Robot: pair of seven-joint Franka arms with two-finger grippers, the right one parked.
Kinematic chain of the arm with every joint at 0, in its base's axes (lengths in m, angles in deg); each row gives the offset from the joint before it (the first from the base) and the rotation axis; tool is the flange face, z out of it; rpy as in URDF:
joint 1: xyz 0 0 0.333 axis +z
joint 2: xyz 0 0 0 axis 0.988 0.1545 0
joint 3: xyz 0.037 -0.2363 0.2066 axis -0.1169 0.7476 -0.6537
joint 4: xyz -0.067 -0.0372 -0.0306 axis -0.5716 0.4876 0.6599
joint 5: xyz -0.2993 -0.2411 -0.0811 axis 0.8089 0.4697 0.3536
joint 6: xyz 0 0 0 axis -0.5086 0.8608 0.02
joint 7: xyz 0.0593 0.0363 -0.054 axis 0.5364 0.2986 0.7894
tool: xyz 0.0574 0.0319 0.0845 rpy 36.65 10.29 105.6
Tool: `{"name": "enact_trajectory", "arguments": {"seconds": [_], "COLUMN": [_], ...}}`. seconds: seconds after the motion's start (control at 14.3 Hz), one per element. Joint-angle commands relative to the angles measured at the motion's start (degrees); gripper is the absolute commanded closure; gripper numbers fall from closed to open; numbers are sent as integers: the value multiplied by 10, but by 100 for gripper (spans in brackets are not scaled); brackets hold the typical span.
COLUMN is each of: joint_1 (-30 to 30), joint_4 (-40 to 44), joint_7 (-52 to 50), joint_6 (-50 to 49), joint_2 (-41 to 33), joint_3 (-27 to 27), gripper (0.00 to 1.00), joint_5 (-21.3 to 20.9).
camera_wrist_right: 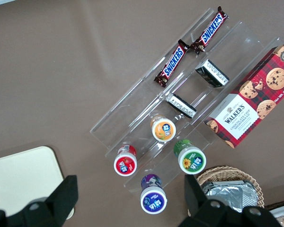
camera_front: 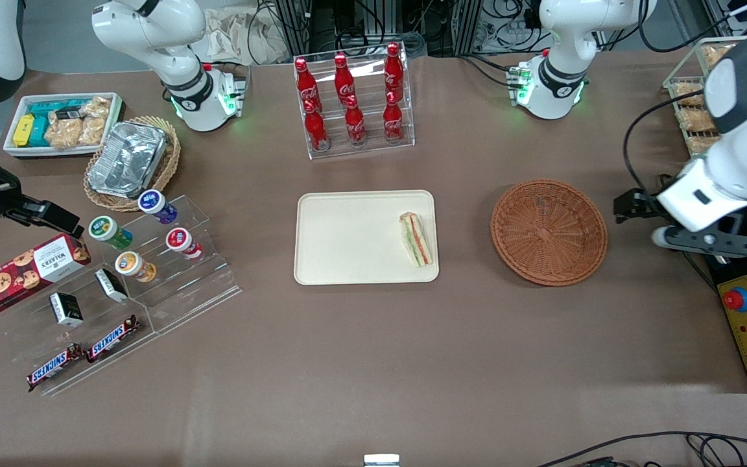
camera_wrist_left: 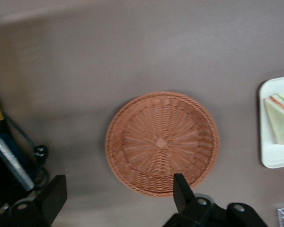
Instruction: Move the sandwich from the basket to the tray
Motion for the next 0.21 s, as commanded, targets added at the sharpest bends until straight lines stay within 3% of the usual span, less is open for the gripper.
{"name": "enact_trajectory", "arguments": {"seconds": [0.0,0.14], "joint_1": [-10,-11], "joint_4": [12,26], "joint_7": [23,24], "joint_6": [-20,-33], "joint_2": [-25,-36], "joint_3": [-3,-4], "gripper": [0,0], "joint_5": [-57,-63]}}
